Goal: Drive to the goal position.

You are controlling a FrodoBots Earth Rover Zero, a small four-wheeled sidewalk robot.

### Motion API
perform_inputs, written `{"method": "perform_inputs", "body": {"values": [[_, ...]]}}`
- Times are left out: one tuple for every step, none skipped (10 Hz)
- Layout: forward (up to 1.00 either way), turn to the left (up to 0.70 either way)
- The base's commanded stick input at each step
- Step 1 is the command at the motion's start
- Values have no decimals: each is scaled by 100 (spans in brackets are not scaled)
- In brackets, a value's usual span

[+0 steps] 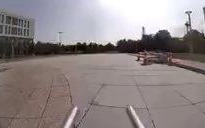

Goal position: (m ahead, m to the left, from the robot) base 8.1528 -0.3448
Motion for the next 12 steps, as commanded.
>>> {"method": "perform_inputs", "body": {"values": [[100, 2], [100, -38], [100, -38], [100, -38], [100, -22], [100, 1], [100, 2], [100, 2], [100, 2], [100, 2], [100, 2], [100, 2]]}}
